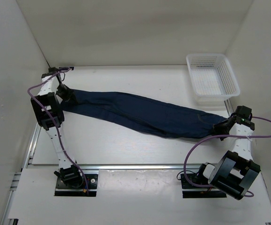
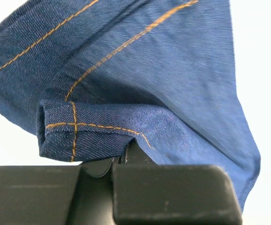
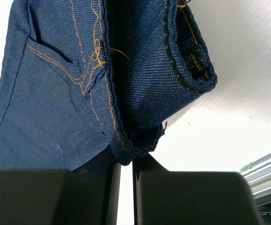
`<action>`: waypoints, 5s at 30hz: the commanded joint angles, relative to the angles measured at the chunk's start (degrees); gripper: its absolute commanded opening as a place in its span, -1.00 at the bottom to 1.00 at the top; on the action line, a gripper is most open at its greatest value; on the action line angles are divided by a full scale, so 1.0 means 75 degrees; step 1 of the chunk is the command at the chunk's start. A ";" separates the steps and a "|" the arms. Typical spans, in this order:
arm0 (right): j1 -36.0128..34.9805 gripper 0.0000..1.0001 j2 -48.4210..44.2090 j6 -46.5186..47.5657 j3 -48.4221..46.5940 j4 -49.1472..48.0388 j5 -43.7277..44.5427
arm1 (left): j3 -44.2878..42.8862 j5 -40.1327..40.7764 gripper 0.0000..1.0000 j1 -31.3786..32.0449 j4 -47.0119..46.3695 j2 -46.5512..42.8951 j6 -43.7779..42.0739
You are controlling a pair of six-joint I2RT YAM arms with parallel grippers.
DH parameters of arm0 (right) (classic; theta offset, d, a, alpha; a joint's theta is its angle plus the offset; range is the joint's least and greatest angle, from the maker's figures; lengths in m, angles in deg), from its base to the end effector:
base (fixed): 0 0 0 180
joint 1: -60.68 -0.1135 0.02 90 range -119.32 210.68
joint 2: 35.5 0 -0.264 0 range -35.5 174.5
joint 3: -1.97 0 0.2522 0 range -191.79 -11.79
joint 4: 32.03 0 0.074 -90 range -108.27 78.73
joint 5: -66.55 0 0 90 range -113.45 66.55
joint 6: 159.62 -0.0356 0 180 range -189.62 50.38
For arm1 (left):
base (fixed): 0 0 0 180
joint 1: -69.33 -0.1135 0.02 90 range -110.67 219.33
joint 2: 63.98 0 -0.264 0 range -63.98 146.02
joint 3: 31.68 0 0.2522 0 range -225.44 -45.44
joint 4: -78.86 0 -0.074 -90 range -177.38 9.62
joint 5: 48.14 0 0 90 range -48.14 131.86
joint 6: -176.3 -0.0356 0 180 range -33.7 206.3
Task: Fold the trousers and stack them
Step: Fold the trousers
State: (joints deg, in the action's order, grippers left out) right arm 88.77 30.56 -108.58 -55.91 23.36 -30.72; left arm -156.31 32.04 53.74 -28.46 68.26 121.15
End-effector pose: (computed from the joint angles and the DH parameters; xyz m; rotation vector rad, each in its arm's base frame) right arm 0.1884 -0.0955 0.2210 1.4497 2.2607 0.2295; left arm 0.4503 0.1193 0.1680 -1.2539 2.7135 -0.2956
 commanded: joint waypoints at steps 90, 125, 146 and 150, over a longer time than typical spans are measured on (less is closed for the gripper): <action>-0.0008 -1.00 -0.0464 -0.0008 -0.0129 0.0192 0.0371 | 0.2442 0.1053 -0.79 -0.0511 -0.3356 -0.3090 -0.0404; -0.1707 0.00 -0.0711 0.0226 -0.1654 0.0883 0.1180 | -0.0755 0.1192 0.96 -0.0311 0.0160 -0.0163 -0.1776; -0.1964 -0.05 0.0753 0.0636 -0.0575 -0.0415 -0.0834 | 0.1141 0.1509 0.70 -0.1166 -0.0156 -0.0428 -0.1143; -0.2211 -0.02 0.1327 0.0706 -0.0493 -0.0487 -0.0987 | 0.1586 0.1790 0.70 -0.1343 -0.0237 -0.1131 -0.1143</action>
State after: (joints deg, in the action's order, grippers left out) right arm 73.19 39.52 -104.95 -59.43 23.16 -33.58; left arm -147.39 42.40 45.32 -30.45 63.85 112.21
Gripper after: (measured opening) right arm 0.485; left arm 0.851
